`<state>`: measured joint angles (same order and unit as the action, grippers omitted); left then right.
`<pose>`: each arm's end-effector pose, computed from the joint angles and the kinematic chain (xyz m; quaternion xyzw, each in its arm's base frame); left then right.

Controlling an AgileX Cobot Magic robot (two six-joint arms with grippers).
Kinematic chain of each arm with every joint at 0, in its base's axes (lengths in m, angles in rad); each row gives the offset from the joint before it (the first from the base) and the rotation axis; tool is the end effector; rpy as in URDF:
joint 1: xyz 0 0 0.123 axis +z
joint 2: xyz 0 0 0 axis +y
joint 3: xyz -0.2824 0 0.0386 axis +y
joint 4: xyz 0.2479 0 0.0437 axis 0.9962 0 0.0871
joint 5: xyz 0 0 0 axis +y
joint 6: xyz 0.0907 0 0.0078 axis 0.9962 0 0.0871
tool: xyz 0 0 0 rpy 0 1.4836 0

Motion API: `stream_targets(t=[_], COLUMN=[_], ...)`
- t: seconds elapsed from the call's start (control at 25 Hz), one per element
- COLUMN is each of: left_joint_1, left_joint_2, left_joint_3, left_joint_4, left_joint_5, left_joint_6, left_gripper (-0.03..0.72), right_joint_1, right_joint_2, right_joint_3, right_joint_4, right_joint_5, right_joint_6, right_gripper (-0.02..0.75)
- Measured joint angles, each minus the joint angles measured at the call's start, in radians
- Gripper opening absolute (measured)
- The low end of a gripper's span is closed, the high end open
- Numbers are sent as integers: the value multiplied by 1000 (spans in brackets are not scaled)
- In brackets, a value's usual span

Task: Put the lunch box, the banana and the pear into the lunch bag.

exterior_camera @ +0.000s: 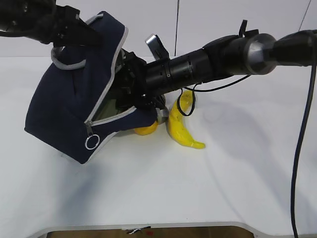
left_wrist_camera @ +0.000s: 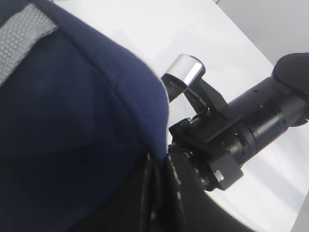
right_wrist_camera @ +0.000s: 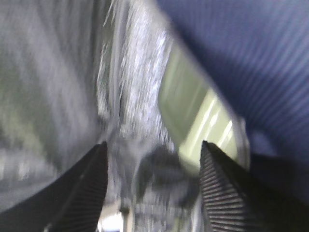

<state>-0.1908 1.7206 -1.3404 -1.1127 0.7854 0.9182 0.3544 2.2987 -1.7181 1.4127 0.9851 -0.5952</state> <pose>0.3622 -0.1288 0.2992 0.2031 0.8429 -0.3499 0.3546 0.4303 0.2392 0.1744 -0.0508 0.8283 0.5486 0.1017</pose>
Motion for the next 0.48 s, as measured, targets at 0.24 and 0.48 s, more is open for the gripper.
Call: stream_targets(t=[0.24,0.48], left_joint_1=[0,0], left_joint_2=[0,0], left_joint_3=[0,0], left_joint_4=[0,0], left_joint_5=[0,2], left_joint_6=[2,2], left_gripper=[27,27], right_joint_1=[-13,-39], right_joint_2=[0,-13], right_joint_3=[0,-2], right_joint_4=[-7,-49], right_joint_5=[83,139], right_joint_6=[-18,-55], right_gripper=[494,494])
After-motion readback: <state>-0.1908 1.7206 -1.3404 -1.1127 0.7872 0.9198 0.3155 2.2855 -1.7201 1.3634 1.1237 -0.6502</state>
